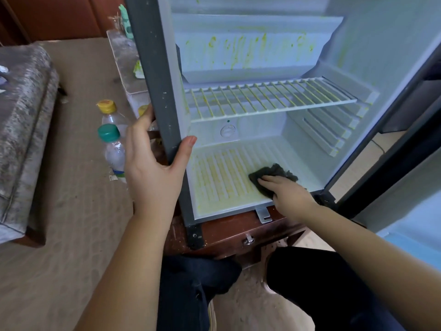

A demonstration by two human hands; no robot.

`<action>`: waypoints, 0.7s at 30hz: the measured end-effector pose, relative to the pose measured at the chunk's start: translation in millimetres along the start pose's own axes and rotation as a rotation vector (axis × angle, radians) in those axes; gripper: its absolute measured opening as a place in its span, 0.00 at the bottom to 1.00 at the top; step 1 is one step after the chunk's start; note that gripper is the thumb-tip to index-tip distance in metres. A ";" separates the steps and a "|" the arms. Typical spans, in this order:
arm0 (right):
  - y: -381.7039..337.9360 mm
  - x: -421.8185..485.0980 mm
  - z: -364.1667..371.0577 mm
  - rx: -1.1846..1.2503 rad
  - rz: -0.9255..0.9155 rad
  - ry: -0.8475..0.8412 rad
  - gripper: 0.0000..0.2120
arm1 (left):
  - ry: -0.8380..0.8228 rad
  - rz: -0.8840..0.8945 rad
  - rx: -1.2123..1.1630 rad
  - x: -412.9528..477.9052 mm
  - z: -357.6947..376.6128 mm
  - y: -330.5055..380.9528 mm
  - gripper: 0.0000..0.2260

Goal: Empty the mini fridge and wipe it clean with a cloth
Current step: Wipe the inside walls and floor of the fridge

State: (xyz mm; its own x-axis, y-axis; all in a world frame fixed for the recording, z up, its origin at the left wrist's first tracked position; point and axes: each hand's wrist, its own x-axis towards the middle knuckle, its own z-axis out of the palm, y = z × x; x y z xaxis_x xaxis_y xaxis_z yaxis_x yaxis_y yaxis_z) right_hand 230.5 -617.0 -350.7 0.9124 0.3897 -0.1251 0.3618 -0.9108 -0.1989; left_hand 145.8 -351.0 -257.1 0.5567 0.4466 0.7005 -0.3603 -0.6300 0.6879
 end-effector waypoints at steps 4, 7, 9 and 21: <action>1.8 -31.1 4.3 -0.001 -0.033 0.004 0.27 | 0.013 0.020 0.036 -0.5 0.5 6.7 0.29; 2.7 -23.7 4.3 -0.093 -0.040 -0.023 0.28 | 0.008 0.014 0.021 -0.1 1.0 3.5 0.29; 0.1 -6.1 1.6 -0.126 -0.012 -0.035 0.28 | 0.008 0.022 0.016 0.0 0.4 3.1 0.29; -27.3 144.0 -28.5 -0.185 0.094 -0.111 0.24 | 0.001 0.034 0.012 2.8 2.0 -3.1 0.26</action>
State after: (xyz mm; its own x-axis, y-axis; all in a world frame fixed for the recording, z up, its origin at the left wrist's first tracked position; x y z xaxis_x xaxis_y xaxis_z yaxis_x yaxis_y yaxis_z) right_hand 357.5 -539.9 -335.6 0.9208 0.3057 -0.2424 0.3149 -0.9491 -0.0008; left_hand 150.0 -349.1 -257.6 0.5435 0.4252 0.7238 -0.3703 -0.6524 0.6613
